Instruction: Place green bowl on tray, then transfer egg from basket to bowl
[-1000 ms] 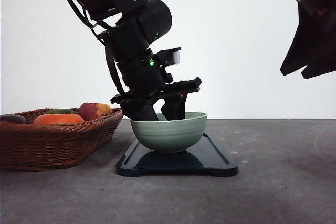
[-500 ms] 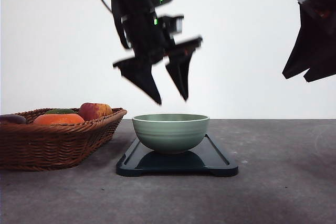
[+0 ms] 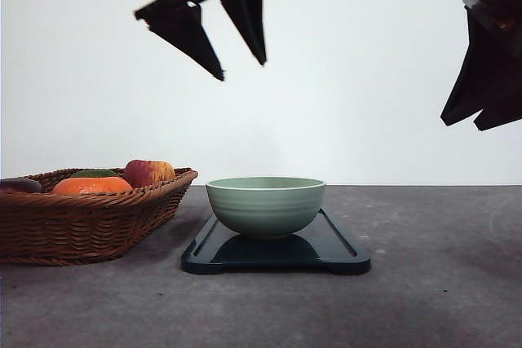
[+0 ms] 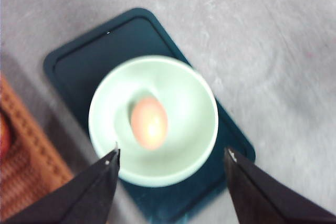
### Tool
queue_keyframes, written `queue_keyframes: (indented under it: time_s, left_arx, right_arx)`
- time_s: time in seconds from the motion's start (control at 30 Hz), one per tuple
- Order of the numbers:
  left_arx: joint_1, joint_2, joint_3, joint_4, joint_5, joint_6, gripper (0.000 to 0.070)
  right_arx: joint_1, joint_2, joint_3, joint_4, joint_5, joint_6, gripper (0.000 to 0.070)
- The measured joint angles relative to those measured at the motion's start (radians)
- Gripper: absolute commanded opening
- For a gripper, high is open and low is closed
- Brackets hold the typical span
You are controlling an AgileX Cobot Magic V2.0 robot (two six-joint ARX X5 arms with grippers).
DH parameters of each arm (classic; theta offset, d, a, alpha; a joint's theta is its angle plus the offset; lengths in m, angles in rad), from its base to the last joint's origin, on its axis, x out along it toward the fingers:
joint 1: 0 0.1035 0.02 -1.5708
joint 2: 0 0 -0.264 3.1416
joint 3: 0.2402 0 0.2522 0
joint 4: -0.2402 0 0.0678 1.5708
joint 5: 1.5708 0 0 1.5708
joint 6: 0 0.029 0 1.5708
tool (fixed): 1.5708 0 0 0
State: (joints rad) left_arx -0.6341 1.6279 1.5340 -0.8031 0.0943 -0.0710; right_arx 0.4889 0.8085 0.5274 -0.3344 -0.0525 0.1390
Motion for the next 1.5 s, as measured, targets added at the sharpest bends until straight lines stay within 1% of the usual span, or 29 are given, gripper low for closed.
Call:
queue_keyframes:
  time_s: [0.2, 0.3, 0.4, 0.6, 0.7, 0.83, 1.0, 1.03, 1.07, 1.1, 1.13, 1.17, 1.23, 1.5]
  left_arx:
    - [0.033, -0.179, -0.236, 0.129, 0.002, -0.003, 0.0391]
    - [0.056, -0.292, -0.369, 0.212, 0.002, -0.019, 0.0391]
    - [0.084, -0.394, -0.489, 0.267, 0.002, -0.035, 0.0391]
    - [0.145, -0.547, -0.682, 0.267, 0.002, -0.057, 0.0391]
    - [0.178, -0.610, -0.749, 0.261, 0.002, -0.085, 0.0391]
    - [0.204, -0.674, -0.800, 0.261, 0.002, -0.111, 0.0391]
    - [0.211, -0.690, -0.805, 0.238, 0.002, -0.125, 0.0391]
    - [0.211, -0.691, -0.805, 0.230, 0.002, -0.128, 0.0379]
    - [0.211, -0.691, -0.806, 0.225, 0.002, -0.130, 0.0320]
    - [0.211, -0.691, -0.806, 0.226, 0.002, -0.131, 0.0155]
    - [0.211, -0.692, -0.806, 0.227, 0.005, -0.132, 0.0067]
    - [0.211, -0.692, -0.806, 0.228, 0.008, -0.133, 0.0020]
    - [0.211, -0.692, -0.806, 0.236, 0.012, -0.139, 0.0000]
    - [0.211, -0.692, -0.806, 0.250, 0.012, -0.143, 0.0000]
  right_arx:
    - [0.000, 0.000, 0.000, 0.000, 0.000, 0.000, 0.0265]
    - [0.000, 0.000, 0.000, 0.000, 0.000, 0.000, 0.0265]
    - [0.000, 0.000, 0.000, 0.000, 0.000, 0.000, 0.0265]
    - [0.000, 0.000, 0.000, 0.000, 0.000, 0.000, 0.0265]
    - [0.000, 0.000, 0.000, 0.000, 0.000, 0.000, 0.0265]
    - [0.000, 0.000, 0.000, 0.000, 0.000, 0.000, 0.0265]
    - [0.000, 0.000, 0.000, -0.005, -0.003, 0.000, 0.0265]
    - [0.000, 0.000, 0.000, -0.008, -0.006, 0.000, 0.0243]
    - [0.000, 0.000, 0.000, -0.010, -0.010, 0.000, 0.0180]
    - [0.000, 0.000, 0.000, -0.011, -0.018, 0.002, 0.0038]
    - [0.000, 0.000, 0.000, -0.012, -0.023, 0.001, 0.0008]
    - [0.000, 0.000, 0.000, -0.009, -0.026, 0.000, 0.0016]
    - [0.000, 0.000, 0.000, 0.006, -0.027, 0.000, 0.0015]
    - [0.000, 0.000, 0.000, 0.020, -0.026, 0.000, 0.0016]
